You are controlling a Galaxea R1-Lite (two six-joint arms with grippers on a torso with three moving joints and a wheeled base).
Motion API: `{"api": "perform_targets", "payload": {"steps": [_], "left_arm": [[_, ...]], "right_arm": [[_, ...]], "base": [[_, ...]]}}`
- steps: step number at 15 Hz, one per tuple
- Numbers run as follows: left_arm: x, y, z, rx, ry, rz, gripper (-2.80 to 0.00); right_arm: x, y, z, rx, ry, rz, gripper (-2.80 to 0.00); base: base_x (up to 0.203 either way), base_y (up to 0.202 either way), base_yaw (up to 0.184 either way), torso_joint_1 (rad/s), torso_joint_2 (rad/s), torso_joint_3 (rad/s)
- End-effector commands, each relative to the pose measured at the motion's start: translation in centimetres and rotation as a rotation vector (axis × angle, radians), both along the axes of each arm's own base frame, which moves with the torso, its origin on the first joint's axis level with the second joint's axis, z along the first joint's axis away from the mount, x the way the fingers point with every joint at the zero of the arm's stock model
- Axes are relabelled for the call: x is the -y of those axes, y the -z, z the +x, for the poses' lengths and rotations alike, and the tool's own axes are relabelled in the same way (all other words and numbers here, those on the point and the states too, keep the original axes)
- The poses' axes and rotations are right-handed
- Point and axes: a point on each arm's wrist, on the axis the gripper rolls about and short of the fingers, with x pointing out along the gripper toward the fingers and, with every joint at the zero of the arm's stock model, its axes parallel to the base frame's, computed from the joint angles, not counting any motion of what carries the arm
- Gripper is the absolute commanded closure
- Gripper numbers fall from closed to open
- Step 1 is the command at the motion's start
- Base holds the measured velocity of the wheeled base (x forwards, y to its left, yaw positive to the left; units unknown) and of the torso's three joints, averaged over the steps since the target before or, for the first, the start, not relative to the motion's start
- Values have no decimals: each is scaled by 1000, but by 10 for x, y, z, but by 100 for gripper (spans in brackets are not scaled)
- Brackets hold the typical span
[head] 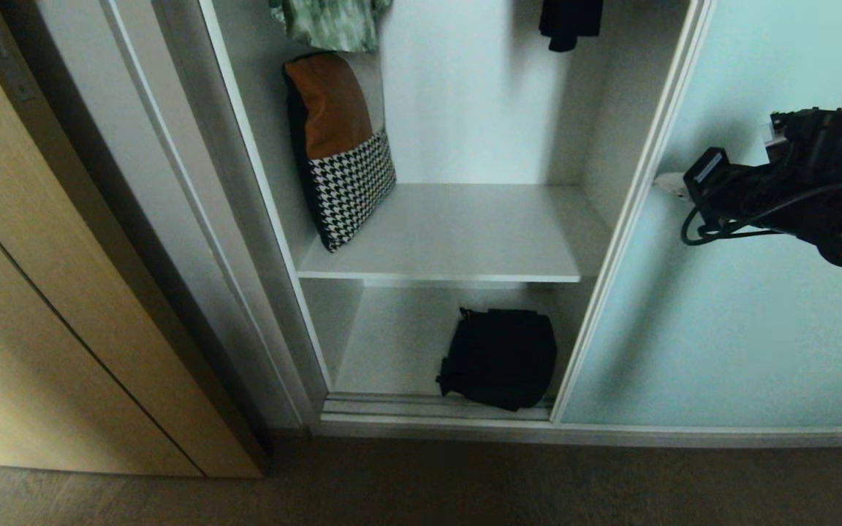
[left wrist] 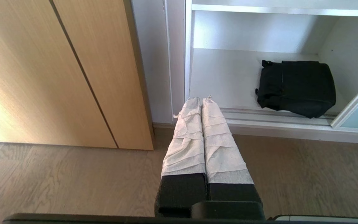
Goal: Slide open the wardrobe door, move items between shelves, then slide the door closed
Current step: Close the door
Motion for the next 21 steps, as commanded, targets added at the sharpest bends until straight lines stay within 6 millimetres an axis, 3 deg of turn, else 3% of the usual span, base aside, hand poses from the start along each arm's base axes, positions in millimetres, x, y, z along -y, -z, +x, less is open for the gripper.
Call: {"api": "perform_targets", "payload": {"steps": [1, 4, 7, 11, 13, 16, 21], "left_arm": [[0, 0, 0, -2, -1, 0, 0], [0, 0, 0, -2, -1, 0, 0], [0, 0, 0, -2, -1, 0, 0], [0, 0, 0, -2, -1, 0, 0], [0, 0, 0, -2, -1, 0, 0], [0, 0, 0, -2, -1, 0, 0], [0, 0, 0, -2, -1, 0, 0]], "right_arm": [[-11, 1, -2, -9, -30, 4, 0], [-40, -7, -10, 8, -100, 3, 0], [-68, -3, -13, 11, -167, -55, 0], [-126, 5, -22, 22, -237, -117, 0], [-155, 2, -39, 39, -282, -148, 0], [-160, -23, -78, 94, -319, -148, 0], [-149, -64, -144, 198, -367, -114, 0]], "base": [[0, 0, 0, 0, 0, 0], [0, 0, 0, 0, 0, 0], [0, 0, 0, 0, 0, 0], [0, 0, 0, 0, 0, 0], [0, 0, 0, 0, 0, 0], [0, 0, 0, 0, 0, 0], [0, 0, 0, 0, 0, 0]]}}
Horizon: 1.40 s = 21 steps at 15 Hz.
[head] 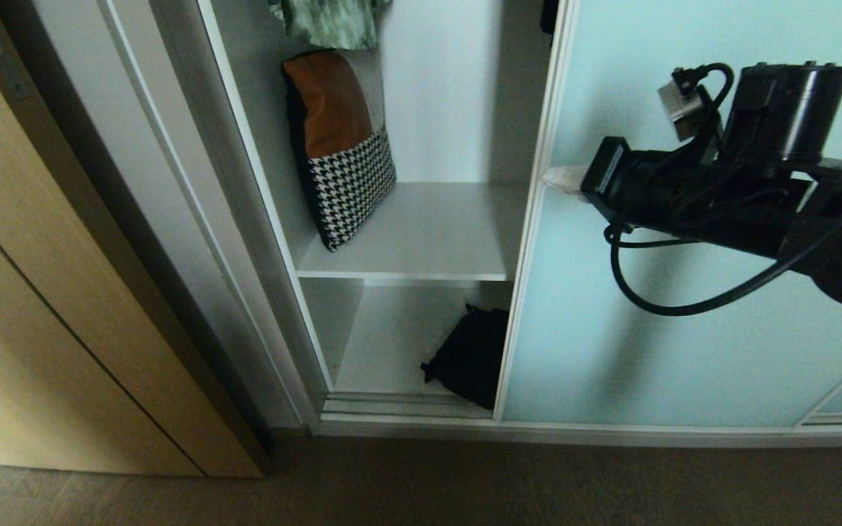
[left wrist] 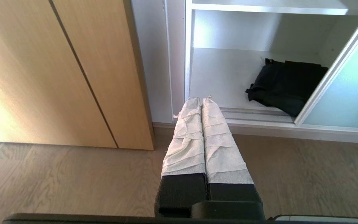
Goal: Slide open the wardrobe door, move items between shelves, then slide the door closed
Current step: Close the door
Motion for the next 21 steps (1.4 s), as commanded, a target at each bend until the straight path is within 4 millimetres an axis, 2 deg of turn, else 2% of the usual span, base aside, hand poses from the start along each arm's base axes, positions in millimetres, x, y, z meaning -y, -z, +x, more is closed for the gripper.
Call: {"api": "perform_targets", "payload": {"steps": [1, 4, 7, 10, 13, 16, 18, 20, 21], "left_arm": [[0, 0, 0, -2, -1, -1, 0], [0, 0, 0, -2, -2, -1, 0], [0, 0, 0, -2, -1, -1, 0], [0, 0, 0, -2, -1, -1, 0], [0, 0, 0, -2, -1, -1, 0], [0, 0, 0, -2, -1, -1, 0], [0, 0, 0, -2, -1, -1, 0], [0, 0, 0, -2, -1, -1, 0], [0, 0, 0, -2, -1, -1, 0]], "right_arm": [[15, -35, -49, 95, -26, 48, 0], [46, -64, -108, 184, -10, 77, 0], [91, -86, -178, 252, 89, 37, 0], [124, -85, -253, 292, 190, -5, 0], [144, -50, -325, 287, 281, -62, 0], [152, 10, -371, 257, 329, -112, 0], [155, 57, -374, 167, 451, -184, 0], [157, 73, -366, 82, 665, -234, 0], [155, 74, -364, 77, 714, -238, 0]], "base": [[0, 0, 0, 0, 0, 0], [0, 0, 0, 0, 0, 0], [0, 0, 0, 0, 0, 0], [0, 0, 0, 0, 0, 0], [0, 0, 0, 0, 0, 0], [0, 0, 0, 0, 0, 0], [0, 0, 0, 0, 0, 0], [0, 0, 0, 0, 0, 0], [0, 0, 0, 0, 0, 0]]}}
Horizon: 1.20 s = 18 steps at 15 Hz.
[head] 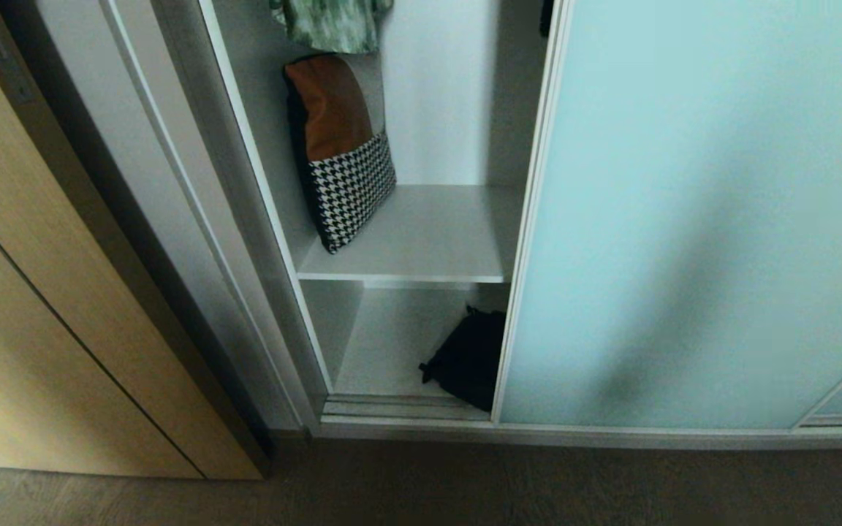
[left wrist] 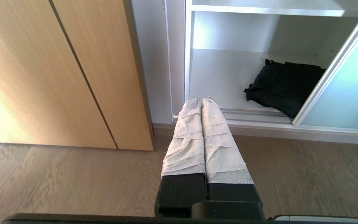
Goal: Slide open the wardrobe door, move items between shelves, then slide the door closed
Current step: Close the door
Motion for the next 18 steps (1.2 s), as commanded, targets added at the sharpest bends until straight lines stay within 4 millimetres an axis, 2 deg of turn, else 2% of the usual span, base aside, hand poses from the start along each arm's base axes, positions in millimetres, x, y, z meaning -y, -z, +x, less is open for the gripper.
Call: {"api": "perform_targets", "payload": {"steps": [1, 3, 5, 7, 9, 11, 14, 18], "left_arm": [[0, 0, 0, -2, -1, -1, 0], [0, 0, 0, -2, -1, -1, 0], [0, 0, 0, -2, -1, -1, 0], [0, 0, 0, -2, -1, -1, 0], [0, 0, 0, -2, -1, -1, 0], [0, 0, 0, -2, -1, -1, 0], [0, 0, 0, -2, -1, -1, 0], [0, 0, 0, -2, -1, -1, 0]], "right_arm": [[-4, 11, -4, 25, 138, 3, 0], [-8, 35, -7, 19, 113, -51, 0], [-9, 75, -13, 27, 108, -167, 0], [-9, 121, 2, -48, 121, -264, 0], [-9, 149, 21, -70, 132, -322, 0], [-9, 152, 27, 20, 147, -364, 0], [-10, 159, 28, -23, 73, -344, 0], [-10, 161, 28, -56, 62, -337, 0]], "base": [[0, 0, 0, 0, 0, 0], [0, 0, 0, 0, 0, 0], [0, 0, 0, 0, 0, 0], [0, 0, 0, 0, 0, 0], [0, 0, 0, 0, 0, 0], [0, 0, 0, 0, 0, 0], [0, 0, 0, 0, 0, 0], [0, 0, 0, 0, 0, 0]]}}
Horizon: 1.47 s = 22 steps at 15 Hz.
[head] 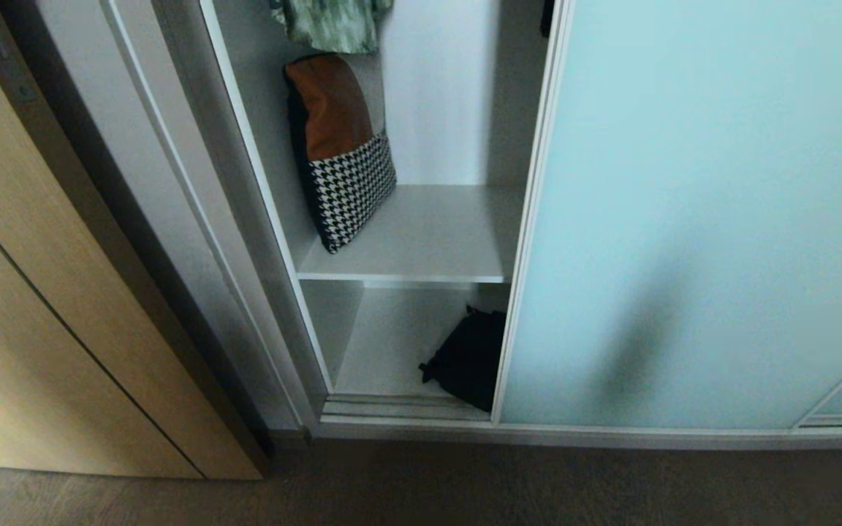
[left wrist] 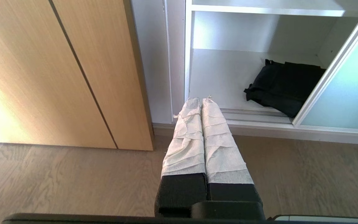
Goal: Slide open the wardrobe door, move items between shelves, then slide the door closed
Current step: Close the door
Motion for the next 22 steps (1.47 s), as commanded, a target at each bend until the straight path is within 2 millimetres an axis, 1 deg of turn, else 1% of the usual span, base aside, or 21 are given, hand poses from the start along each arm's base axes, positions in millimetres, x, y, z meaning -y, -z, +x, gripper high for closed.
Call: {"api": "perform_targets", "payload": {"steps": [1, 14, 15, 16, 17, 18, 19, 20, 22], "left_arm": [[0, 0, 0, -2, -1, -1, 0], [0, 0, 0, -3, -3, 2, 0], [0, -4, -1, 10, -5, 3, 0], [0, -17, -5, 45, -5, 2, 0], [0, -35, -11, 81, -3, 1, 0], [0, -56, -17, 112, 4, 0, 0], [1, -84, -22, 129, 25, -1, 0], [1, -106, -16, 101, 48, -8, 0], [2, -157, 9, 43, 91, -51, 0]], "right_arm": [[0, 1, 0, -7, -1, 0, 0], [0, 1, 0, -6, -1, 0, 0], [0, 1, 0, -6, -1, 0, 0], [0, 1, 0, -6, -1, 0, 0], [0, 1, 0, -6, -1, 0, 0], [0, 1, 0, -7, -1, 0, 0], [0, 1, 0, -6, -1, 0, 0], [0, 1, 0, -6, -1, 0, 0], [0, 1, 0, -6, -1, 0, 0]], "base": [[0, 0, 0, 0, 0, 0], [0, 0, 0, 0, 0, 0], [0, 0, 0, 0, 0, 0], [0, 0, 0, 0, 0, 0], [0, 0, 0, 0, 0, 0], [0, 0, 0, 0, 0, 0], [0, 0, 0, 0, 0, 0], [0, 0, 0, 0, 0, 0], [0, 0, 0, 0, 0, 0]]}}
